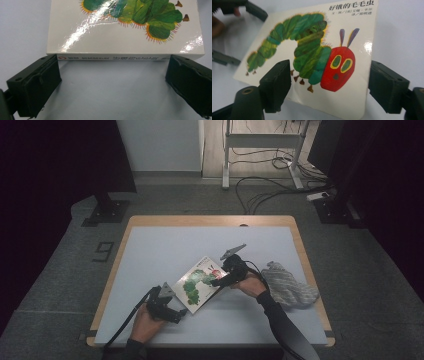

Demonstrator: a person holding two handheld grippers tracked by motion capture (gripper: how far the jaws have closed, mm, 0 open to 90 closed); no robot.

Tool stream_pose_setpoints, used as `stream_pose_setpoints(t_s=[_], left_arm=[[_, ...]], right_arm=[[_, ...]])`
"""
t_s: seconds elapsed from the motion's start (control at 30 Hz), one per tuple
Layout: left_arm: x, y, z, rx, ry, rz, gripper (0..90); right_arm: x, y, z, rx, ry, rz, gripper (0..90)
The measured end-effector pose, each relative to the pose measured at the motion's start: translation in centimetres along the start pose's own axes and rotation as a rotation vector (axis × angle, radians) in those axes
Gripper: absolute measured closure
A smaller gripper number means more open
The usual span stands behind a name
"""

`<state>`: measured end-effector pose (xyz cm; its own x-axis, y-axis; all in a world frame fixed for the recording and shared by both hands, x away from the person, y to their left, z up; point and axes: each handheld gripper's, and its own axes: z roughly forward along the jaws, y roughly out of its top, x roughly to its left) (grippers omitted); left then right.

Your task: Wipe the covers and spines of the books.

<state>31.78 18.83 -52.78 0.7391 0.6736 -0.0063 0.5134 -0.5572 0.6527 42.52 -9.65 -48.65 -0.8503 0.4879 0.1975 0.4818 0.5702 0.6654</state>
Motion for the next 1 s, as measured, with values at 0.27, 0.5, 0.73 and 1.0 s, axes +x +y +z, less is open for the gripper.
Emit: stream_pose_setpoints(t_s=[0.27,0.5,0.73,1.0], left_arm=[[0.0,0.0,0.0,0.001,-0.003,-0.002,0.0],[0.1,-0.1,-0.2,0.007,-0.009,-0.005,0.0],[0.3,-0.1,-0.5,0.016,-0.032,-0.019,0.0],[0.3,0.0,-1.0,0.014,-0.053,-0.033,0.0]], right_arm=[[-0.4,0.0,0.0,0.045,-0.002,-0.027,29.4],[-0.3,-0.3,-0.5,0.038,0.005,-0.039,34.3],[0.0,-1.0,-0.9,0.019,0.008,-0.05,37.0],[0.5,-1.5,-1.1,0.006,0.0,-0.062,38.7]])
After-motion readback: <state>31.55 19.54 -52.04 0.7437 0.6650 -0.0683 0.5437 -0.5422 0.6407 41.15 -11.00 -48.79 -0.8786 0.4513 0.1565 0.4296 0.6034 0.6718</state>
